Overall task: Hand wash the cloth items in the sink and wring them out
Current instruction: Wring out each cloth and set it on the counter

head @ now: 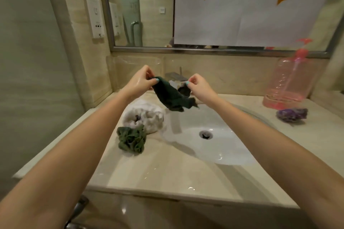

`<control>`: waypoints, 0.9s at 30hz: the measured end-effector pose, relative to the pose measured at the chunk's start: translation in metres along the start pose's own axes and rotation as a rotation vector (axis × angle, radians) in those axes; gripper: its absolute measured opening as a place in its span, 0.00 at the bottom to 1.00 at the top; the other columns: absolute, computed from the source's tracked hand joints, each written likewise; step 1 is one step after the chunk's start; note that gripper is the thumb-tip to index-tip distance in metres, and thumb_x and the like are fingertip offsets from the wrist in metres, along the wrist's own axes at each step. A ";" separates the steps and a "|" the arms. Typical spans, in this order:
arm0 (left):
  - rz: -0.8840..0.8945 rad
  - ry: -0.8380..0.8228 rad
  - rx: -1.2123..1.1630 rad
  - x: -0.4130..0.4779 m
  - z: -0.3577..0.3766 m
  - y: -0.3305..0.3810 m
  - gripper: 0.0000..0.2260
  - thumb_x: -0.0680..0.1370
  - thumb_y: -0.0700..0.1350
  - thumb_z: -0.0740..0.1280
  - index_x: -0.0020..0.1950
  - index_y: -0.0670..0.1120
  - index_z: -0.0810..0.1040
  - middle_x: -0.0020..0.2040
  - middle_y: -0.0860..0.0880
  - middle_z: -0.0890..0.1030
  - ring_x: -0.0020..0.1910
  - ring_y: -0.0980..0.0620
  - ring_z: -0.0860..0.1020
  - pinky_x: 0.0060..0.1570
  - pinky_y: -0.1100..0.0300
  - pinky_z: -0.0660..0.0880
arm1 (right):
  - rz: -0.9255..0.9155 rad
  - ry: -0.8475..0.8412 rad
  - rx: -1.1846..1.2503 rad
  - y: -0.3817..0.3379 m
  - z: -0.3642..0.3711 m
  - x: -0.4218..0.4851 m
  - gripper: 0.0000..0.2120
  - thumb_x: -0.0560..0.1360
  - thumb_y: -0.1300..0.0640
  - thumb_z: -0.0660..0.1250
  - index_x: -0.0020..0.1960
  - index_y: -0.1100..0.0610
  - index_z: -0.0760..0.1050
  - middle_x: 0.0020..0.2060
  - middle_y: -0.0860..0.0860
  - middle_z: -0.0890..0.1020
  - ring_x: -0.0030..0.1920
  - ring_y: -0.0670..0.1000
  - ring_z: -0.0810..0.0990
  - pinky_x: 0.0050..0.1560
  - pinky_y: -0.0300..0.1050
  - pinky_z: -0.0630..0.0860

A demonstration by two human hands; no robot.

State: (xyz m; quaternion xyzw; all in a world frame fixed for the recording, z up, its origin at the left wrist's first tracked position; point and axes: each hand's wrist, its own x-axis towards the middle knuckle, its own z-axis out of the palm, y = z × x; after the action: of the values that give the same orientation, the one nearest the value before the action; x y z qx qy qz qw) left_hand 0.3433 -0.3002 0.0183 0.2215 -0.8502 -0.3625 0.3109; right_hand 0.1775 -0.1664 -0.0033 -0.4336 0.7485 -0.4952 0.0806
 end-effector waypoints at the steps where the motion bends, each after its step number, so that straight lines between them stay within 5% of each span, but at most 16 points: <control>1: -0.006 -0.010 -0.059 0.004 0.006 0.009 0.03 0.81 0.41 0.64 0.51 0.43 0.71 0.49 0.42 0.77 0.51 0.43 0.78 0.49 0.53 0.80 | -0.013 0.019 -0.009 -0.001 -0.017 0.000 0.02 0.81 0.59 0.60 0.50 0.57 0.69 0.45 0.52 0.75 0.48 0.51 0.74 0.47 0.45 0.74; 7: 0.084 -0.137 -0.133 0.029 0.075 0.076 0.03 0.80 0.41 0.65 0.52 0.42 0.77 0.47 0.44 0.79 0.48 0.48 0.80 0.43 0.58 0.80 | 0.003 -0.190 0.034 0.001 -0.086 -0.017 0.14 0.79 0.46 0.63 0.56 0.55 0.75 0.50 0.51 0.81 0.54 0.50 0.80 0.57 0.46 0.77; 12: 0.089 -0.199 -0.091 0.040 0.106 0.108 0.02 0.77 0.41 0.69 0.45 0.44 0.78 0.41 0.46 0.79 0.43 0.51 0.79 0.40 0.62 0.76 | 0.043 -0.157 -0.164 0.027 -0.113 -0.026 0.10 0.78 0.55 0.67 0.57 0.58 0.75 0.51 0.53 0.80 0.55 0.54 0.79 0.57 0.48 0.76; 16: 0.075 -0.209 -0.256 0.044 0.100 0.111 0.03 0.78 0.41 0.68 0.50 0.42 0.78 0.48 0.43 0.80 0.50 0.49 0.80 0.45 0.61 0.79 | 0.113 -0.199 -0.164 0.050 -0.130 -0.033 0.16 0.80 0.51 0.63 0.63 0.59 0.72 0.57 0.54 0.79 0.58 0.53 0.78 0.59 0.49 0.77; 21: 0.095 -0.116 -0.371 0.049 0.096 0.111 0.00 0.79 0.41 0.67 0.48 0.46 0.77 0.47 0.46 0.79 0.49 0.51 0.79 0.42 0.63 0.77 | 0.121 -0.234 -0.247 0.063 -0.121 -0.039 0.16 0.79 0.57 0.65 0.66 0.59 0.72 0.57 0.55 0.81 0.55 0.54 0.81 0.53 0.46 0.80; 25: -0.031 -0.194 -0.149 0.054 0.076 0.092 0.02 0.78 0.41 0.68 0.46 0.45 0.78 0.45 0.46 0.78 0.47 0.51 0.77 0.41 0.63 0.75 | 0.165 -0.184 -0.117 0.067 -0.141 -0.039 0.07 0.80 0.58 0.63 0.54 0.59 0.77 0.47 0.54 0.82 0.47 0.51 0.83 0.41 0.39 0.81; 27: -0.110 -0.286 -0.033 0.051 0.069 0.080 0.02 0.77 0.40 0.69 0.45 0.45 0.78 0.44 0.47 0.77 0.45 0.51 0.76 0.40 0.62 0.74 | 0.177 -0.167 -0.086 0.065 -0.155 -0.038 0.08 0.80 0.57 0.64 0.56 0.58 0.77 0.48 0.55 0.82 0.47 0.52 0.82 0.39 0.38 0.80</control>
State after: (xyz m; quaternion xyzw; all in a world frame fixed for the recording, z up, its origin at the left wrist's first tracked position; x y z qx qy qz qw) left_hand 0.2481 -0.2467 0.0600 0.2087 -0.8662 -0.4210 0.1698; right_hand 0.0782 -0.0264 0.0088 -0.4084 0.7952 -0.4157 0.1674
